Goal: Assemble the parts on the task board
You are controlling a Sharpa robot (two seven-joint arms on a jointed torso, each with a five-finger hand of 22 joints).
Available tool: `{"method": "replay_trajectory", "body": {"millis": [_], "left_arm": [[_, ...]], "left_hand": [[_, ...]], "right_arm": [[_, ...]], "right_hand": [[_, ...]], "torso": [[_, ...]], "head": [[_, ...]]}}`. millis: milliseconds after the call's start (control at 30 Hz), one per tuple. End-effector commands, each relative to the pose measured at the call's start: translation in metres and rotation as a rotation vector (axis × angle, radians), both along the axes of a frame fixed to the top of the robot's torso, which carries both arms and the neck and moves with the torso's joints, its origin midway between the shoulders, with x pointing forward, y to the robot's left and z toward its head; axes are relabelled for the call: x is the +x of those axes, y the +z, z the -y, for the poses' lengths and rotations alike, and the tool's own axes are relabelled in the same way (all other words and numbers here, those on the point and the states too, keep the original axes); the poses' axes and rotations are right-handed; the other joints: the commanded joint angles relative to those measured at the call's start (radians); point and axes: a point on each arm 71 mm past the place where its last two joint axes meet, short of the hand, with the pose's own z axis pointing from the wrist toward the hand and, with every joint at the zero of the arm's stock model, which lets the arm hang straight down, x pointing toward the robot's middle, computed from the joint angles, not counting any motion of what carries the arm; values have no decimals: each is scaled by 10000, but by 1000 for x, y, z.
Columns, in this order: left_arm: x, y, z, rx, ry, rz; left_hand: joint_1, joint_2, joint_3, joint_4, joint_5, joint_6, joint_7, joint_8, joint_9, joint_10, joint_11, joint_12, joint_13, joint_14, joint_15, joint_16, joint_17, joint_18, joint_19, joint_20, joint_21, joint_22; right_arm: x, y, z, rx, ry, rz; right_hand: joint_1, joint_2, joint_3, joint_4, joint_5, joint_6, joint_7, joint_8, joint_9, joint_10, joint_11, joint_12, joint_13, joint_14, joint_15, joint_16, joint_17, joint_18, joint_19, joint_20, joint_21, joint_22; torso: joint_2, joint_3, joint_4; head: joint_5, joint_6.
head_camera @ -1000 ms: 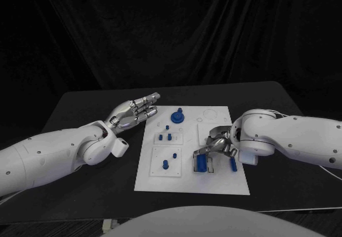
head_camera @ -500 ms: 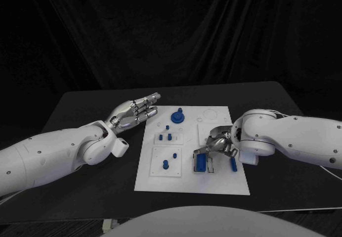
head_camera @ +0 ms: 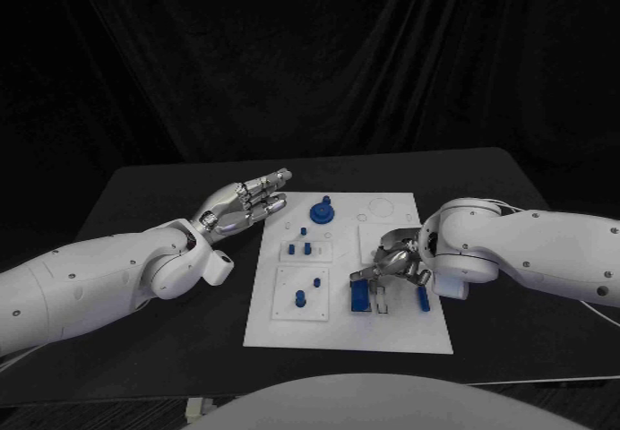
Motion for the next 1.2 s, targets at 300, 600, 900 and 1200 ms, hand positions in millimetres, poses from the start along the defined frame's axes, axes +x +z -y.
{"method": "replay_trajectory", "body": {"millis": [300, 600, 900, 1200], "left_arm": [[-1, 2, 2, -298, -156, 130], [-1, 2, 2, -305, -168, 122], [-2, 2, 0, -303, -124, 147], [-2, 3, -1, -354, -82, 231]], "left_hand": [[119, 22, 85, -7, 70, 1, 76, 45, 13, -11, 49, 22, 6, 3, 105, -33, -17, -103, 63, 18, 43, 12], [127, 21, 90, -11, 75, 9, 83, 47, 14, -12, 53, 22, 6, 5, 113, -31, -16, -110, 65, 18, 44, 15], [138, 19, 98, -16, 84, 53, 95, 55, 20, -8, 63, 33, 9, 8, 119, -30, -14, -119, 68, 18, 46, 19], [184, 18, 135, -32, 113, 193, 155, 81, 38, 13, 119, 66, 16, 29, 123, -16, -4, -159, 93, 17, 62, 58]], "right_arm": [[-2, -1, 0, -90, -31, -69], [-3, 1, 6, 60, -320, 198], [-13, 24, 19, 1538, -405, 1902], [-30, 52, 18, 2777, 1361, 5896]], "right_hand": [[-545, 199, -1120, 304, -503, -81, -15, 243, 24, 1060, 38, 26, 2627, 1050, 59, 25, 2634, 149, 313, 35, -99, 1876], [-882, 470, -1687, 301, -351, -125, -17, 322, 4, 1060, 33, 26, 2627, 1050, 54, 25, 2634, 158, 307, 29, -160, 1870], [563, 674, -2099, -7, 1380, -289, -83, 888, 219, 1060, -29, 26, 2627, 1050, 1, 25, 2634, 103, 409, -25, 94, 1969], [3453, 665, -1835, -1335, 3504, -1395, -129, 2374, 1198, 1060, -134, 26, 2627, 1050, -71, 25, 2634, -80, 643, -85, 952, 2221]], "torso": [[2, 1, 2], [2, -1, 0], [6, 0, 5], [-3, 5, 2]], "head": [[10, -1], [57, -1], [105, -1], [228, -1]]}}
